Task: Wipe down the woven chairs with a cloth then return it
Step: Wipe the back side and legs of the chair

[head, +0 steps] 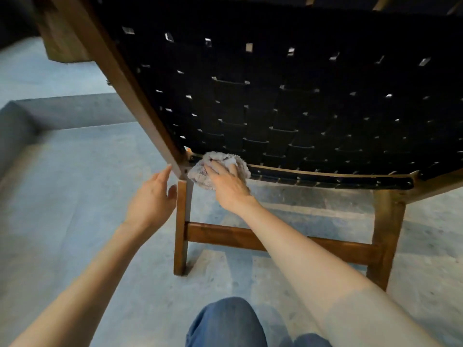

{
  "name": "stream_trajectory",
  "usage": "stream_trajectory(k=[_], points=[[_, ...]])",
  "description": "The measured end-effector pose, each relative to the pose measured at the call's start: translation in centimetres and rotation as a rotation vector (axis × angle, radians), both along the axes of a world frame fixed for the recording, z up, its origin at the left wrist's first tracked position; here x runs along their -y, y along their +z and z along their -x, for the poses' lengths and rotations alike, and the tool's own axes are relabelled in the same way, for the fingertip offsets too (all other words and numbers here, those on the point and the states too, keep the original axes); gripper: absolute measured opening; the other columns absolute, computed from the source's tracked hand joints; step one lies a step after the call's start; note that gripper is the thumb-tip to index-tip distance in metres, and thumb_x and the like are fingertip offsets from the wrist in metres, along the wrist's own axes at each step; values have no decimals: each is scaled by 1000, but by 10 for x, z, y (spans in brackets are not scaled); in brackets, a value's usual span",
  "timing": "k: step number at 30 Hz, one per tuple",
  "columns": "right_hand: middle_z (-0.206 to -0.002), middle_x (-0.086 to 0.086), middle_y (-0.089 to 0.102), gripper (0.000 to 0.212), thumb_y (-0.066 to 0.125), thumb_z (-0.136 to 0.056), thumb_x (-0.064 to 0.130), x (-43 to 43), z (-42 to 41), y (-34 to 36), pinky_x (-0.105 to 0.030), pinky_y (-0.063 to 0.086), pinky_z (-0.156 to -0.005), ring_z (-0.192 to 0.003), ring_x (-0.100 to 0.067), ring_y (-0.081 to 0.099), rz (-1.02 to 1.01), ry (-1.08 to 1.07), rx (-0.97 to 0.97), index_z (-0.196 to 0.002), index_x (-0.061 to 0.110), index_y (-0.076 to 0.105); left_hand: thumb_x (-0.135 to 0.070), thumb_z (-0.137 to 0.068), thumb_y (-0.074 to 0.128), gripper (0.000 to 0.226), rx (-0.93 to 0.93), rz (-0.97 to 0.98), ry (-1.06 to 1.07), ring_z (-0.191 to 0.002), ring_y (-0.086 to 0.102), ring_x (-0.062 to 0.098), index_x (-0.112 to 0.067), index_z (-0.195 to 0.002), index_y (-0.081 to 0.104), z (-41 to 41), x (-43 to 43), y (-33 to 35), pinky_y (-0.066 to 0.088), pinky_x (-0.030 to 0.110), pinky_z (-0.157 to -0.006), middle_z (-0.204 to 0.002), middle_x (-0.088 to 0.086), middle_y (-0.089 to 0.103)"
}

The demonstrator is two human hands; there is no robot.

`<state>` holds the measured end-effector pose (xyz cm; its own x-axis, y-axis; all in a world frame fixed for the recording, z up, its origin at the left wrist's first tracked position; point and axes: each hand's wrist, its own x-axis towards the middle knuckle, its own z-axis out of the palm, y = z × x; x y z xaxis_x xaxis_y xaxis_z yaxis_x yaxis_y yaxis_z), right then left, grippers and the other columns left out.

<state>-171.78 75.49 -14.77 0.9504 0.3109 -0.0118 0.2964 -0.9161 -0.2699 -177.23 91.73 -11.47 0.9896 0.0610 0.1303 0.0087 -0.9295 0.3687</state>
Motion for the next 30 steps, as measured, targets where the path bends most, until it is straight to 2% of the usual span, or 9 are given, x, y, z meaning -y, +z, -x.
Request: stream_trajectory(k=[7,10,12,14,17,20,24,27,30], points=[[-161,13,-3,85,29,-85,-17,-18,-13,3,-45,24,-116,-142,-28,11,53,32,-81,-154,28,8,-34,-100,41,57,112,128,56,-128,46,28,-18,-151,20,-8,-42,23,43,42,-100,-147,8,41],[-160,0,13,76,37,-89,-10,-24,-21,19,-42,34,-111,-141,-29,26,48,51,-176,-153,25,15,-31,-100,41,58,148,147,52,-128,46,27,-24,-151,15,-3,-43,36,45,42,-99,-148,6,39],[-150,-9,36,67,43,-91,-3,-26,-17,31,-40,39,-107,-132,-29,41,8,66,-187,-151,22,27,-29,-100,41,56,179,151,35,-126,48,26,-25,-151,18,5,-45,45,46,41,-99,-147,5,42],[-138,-10,49,58,47,-90,1,-24,-1,42,-40,42,-103,-124,-29,49,-89,46,-113,-144,19,38,-27,-100,41,54,210,53,7,-120,53,27,-23,-150,22,16,-49,54,47,40,-97,-142,7,48],[-104,-6,60,32,56,-92,11,-16,30,62,-37,51,-72,-87,-21,61,-208,36,2,-118,19,40,-31,-98,45,59,182,-62,-78,-123,49,25,-27,-150,19,31,-59,64,42,37,-100,-145,5,43],[-92,5,51,25,62,-90,16,-9,58,87,-33,45,-61,-73,-15,53,-263,135,-3,-96,25,38,-43,-89,54,71,102,143,-234,-132,40,19,-32,-149,19,45,-62,68,38,32,-104,-149,1,36],[-87,8,43,29,63,-91,19,-13,88,113,-20,29,-56,-66,-7,36,-229,252,40,-89,24,34,-66,-74,48,81,-2,547,-190,-107,61,19,-33,-145,33,60,-50,64,53,33,-87,-133,2,54],[-91,11,38,31,63,-90,21,-18,103,118,-19,29,-57,-71,-7,40,-198,278,98,-91,27,33,-46,-81,65,66,20,708,-167,-82,68,20,-26,-139,43,67,-46,59,59,36,-74,-108,10,65],[-97,13,39,48,73,-81,35,-19,109,119,-17,35,-63,-83,-6,45,-181,287,48,-106,29,33,-18,-85,68,45,77,856,-76,-82,69,15,-16,-128,55,67,-47,61,58,26,-70,-102,10,67]])
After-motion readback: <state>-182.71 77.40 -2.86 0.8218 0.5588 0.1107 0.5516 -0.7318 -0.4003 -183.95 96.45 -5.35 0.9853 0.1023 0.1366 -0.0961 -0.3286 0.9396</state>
